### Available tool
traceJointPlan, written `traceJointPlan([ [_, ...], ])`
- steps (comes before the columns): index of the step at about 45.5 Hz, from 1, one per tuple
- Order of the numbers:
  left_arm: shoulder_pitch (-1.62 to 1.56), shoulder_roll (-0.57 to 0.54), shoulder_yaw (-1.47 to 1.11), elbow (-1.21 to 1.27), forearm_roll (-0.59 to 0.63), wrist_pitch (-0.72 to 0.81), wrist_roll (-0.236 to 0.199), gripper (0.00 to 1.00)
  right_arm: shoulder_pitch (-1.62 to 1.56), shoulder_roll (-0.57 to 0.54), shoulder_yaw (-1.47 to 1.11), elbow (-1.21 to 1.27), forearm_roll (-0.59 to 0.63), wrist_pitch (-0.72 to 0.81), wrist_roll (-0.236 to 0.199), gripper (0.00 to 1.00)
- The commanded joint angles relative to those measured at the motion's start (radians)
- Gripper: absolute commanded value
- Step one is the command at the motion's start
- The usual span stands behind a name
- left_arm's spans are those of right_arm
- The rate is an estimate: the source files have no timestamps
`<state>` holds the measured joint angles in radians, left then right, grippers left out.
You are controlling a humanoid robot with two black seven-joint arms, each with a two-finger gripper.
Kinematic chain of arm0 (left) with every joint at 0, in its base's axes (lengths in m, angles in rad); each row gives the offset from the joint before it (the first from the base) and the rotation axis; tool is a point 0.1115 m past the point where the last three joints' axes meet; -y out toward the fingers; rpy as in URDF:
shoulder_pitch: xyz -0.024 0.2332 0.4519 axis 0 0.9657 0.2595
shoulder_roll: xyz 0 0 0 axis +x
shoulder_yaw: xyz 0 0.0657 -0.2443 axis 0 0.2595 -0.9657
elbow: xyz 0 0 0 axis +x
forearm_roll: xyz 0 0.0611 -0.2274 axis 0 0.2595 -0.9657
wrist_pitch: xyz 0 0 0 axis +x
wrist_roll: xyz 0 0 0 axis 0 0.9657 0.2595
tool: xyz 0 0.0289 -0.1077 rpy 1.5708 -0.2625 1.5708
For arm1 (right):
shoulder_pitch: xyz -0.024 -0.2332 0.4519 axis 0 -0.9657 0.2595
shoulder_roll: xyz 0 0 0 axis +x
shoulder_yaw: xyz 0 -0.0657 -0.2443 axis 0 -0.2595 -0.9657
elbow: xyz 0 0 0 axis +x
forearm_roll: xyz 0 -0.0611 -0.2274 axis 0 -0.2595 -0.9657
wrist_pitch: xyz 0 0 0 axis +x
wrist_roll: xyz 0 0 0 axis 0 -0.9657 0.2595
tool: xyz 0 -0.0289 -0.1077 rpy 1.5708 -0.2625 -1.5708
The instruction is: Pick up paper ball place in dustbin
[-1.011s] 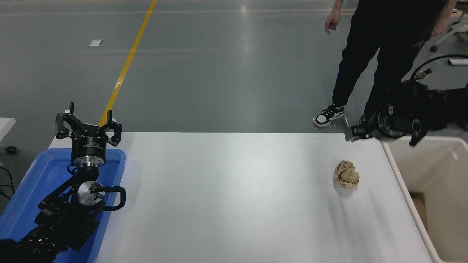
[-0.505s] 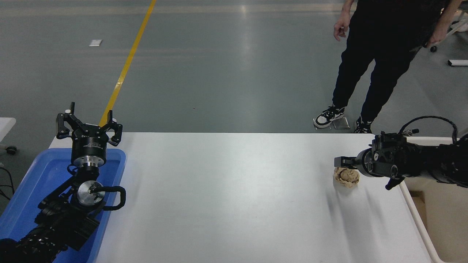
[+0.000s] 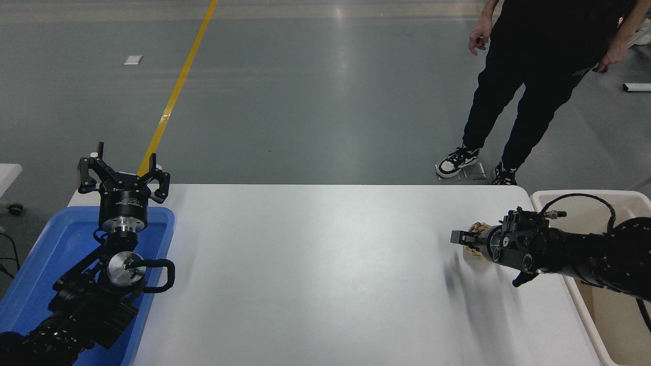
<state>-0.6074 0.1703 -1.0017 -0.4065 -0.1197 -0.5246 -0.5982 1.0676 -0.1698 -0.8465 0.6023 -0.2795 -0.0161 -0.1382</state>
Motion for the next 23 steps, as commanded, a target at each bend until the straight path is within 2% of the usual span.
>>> traceJointPlan([
  [1, 0.000, 0.000, 0.000, 0.000, 0.000, 0.000, 0.000, 0.99, -0.026, 0.009, 0.023, -0.016, 0.005, -0.024, -0.006, 0.54],
  [3, 0.000, 0.000, 0.000, 0.000, 0.000, 0.000, 0.000, 0.99, -0.024, 0.009, 0.030, -0.016, 0.008, -0.024, -0.006, 0.48],
  [4, 0.000, 0.000, 0.000, 0.000, 0.000, 0.000, 0.000, 0.99, -0.026, 0.009, 0.035, -0.016, 0.008, -0.024, -0.006, 0.37],
  [6, 0.000, 0.000, 0.000, 0.000, 0.000, 0.000, 0.000, 0.99, -0.026, 0.009, 0.041, -0.016, 0.006, -0.022, -0.006, 0.01],
  [19, 0.000, 0.000, 0.000, 0.000, 0.000, 0.000, 0.001, 0.99, 0.055, -0.004, 0.014, 0.025, 0.003, -0.001, -0.008, 0.00],
  [23, 0.000, 0.000, 0.000, 0.000, 0.002, 0.000, 0.001, 0.99, 0.172, -0.077, -0.045, 0.151, 0.002, 0.011, -0.008, 0.00],
])
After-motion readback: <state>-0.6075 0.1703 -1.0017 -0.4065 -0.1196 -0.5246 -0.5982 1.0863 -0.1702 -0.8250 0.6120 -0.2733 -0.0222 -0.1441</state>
